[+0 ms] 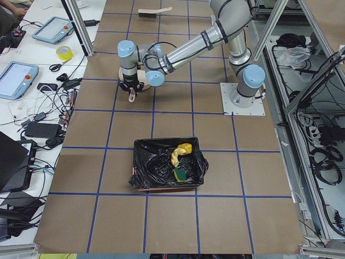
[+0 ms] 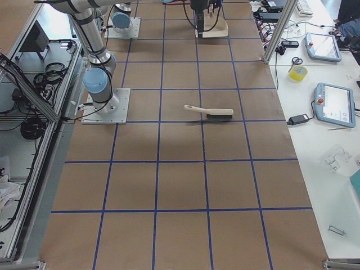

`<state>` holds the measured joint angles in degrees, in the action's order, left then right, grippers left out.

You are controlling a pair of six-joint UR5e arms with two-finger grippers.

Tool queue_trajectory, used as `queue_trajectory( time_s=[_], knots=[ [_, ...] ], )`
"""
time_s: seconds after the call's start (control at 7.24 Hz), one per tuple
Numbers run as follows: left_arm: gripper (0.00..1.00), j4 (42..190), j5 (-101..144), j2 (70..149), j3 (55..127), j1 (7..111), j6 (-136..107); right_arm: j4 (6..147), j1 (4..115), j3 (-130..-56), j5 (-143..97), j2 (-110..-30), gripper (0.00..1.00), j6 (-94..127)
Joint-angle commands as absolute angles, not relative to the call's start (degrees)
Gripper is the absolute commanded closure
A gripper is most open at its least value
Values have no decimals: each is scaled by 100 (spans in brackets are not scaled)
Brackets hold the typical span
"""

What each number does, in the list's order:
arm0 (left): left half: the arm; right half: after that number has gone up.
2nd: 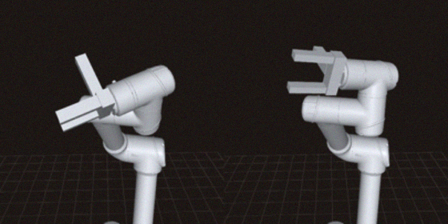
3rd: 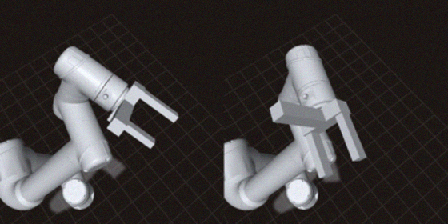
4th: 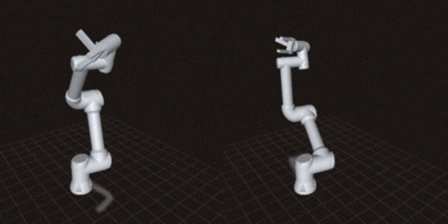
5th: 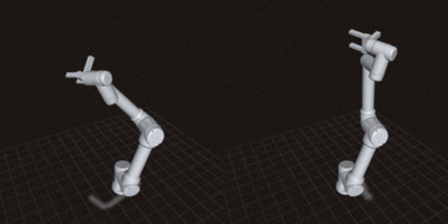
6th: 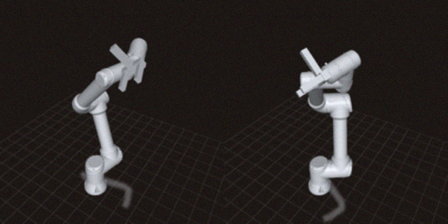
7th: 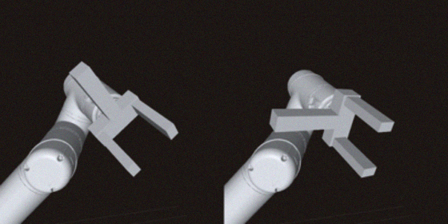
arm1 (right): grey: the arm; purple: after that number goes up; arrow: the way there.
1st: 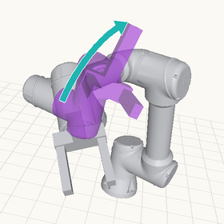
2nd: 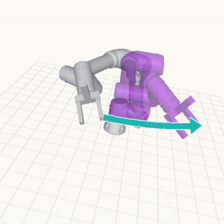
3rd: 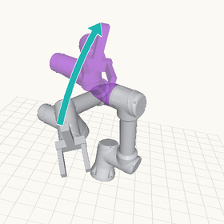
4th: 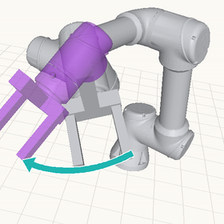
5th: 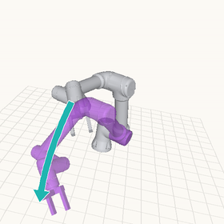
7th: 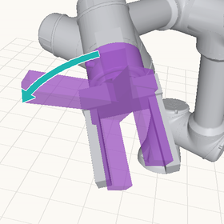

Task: Sweep and dump trash into bin
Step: 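Carry the upright dustpan farther from the robot with the left gripper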

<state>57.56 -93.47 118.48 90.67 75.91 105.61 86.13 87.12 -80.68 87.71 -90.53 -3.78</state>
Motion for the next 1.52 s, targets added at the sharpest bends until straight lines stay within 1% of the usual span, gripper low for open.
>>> queue_trajectory(
  time_s=[0.0,0.41,0.69,1.38],
  knots=[
    [93,5722,-9369,12066,8947,7681,10259,8613,8719,-8068,8771,-9053,0,-378],
    [93,5695,-9378,12137,8834,7830,9731,8631,8719,-8068,8780,-9035,0,-387],
    [93,5713,-9395,12313,8552,7857,9747,8640,8719,-8068,8780,-9044,0,-387],
    [91,5713,-9466,12348,8543,7892,9738,8640,8719,-8095,8780,-9044,0,-387]
  ],
)
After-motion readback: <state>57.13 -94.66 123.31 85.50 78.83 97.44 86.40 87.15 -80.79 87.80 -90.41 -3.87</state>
